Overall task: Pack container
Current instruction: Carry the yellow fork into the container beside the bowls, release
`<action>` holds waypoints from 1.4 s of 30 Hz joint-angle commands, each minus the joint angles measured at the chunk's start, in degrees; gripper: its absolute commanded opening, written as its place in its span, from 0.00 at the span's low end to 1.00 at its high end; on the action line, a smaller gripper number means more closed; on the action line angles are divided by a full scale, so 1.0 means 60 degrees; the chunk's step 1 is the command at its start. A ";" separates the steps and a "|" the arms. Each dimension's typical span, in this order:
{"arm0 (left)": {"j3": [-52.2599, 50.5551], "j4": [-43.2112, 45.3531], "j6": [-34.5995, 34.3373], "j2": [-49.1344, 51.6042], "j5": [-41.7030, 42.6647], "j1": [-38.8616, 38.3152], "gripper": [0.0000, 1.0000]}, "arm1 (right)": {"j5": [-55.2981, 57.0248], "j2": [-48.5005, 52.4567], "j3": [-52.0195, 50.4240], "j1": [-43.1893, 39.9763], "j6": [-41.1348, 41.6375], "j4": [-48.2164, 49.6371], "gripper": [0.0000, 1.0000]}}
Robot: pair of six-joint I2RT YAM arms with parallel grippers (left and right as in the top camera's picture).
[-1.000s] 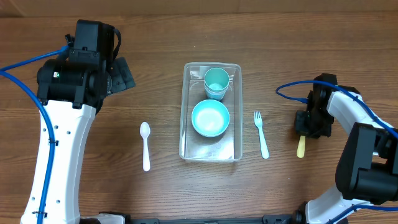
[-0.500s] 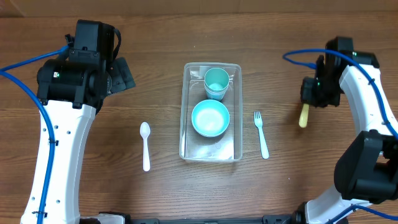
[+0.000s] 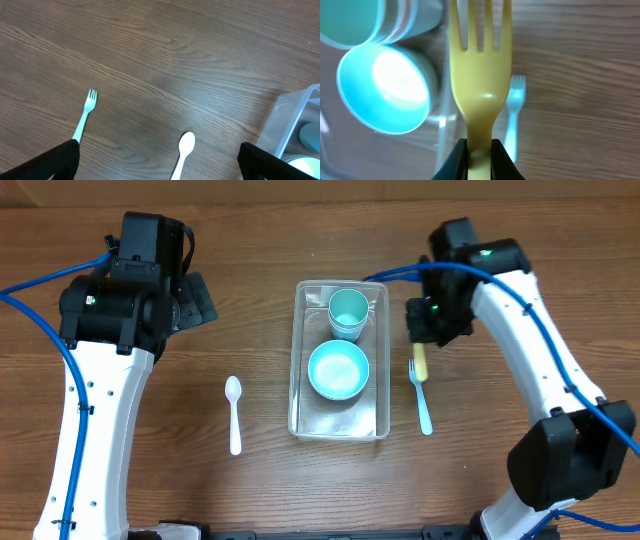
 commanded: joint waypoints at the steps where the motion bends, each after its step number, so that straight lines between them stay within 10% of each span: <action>1: 0.0204 0.0011 -0.0200 -0.0051 -0.0091 0.0040 1.00 | -0.0127 -0.0066 0.0306 0.0699 0.0463 -0.0102 0.05; 18: 0.0204 0.0011 -0.0200 -0.0051 -0.0091 0.0040 1.00 | -0.0171 -0.0062 -0.0007 0.1698 0.1672 0.0229 0.11; 25: 0.0204 0.0011 -0.0200 -0.0051 -0.0091 0.0040 1.00 | -0.0168 -0.0062 -0.0044 0.1698 0.1668 0.0302 0.50; 42: 0.0204 0.0011 -0.0200 -0.0051 -0.0091 0.0040 1.00 | 0.1122 -0.0641 -0.0047 0.0120 0.1570 -0.0874 0.52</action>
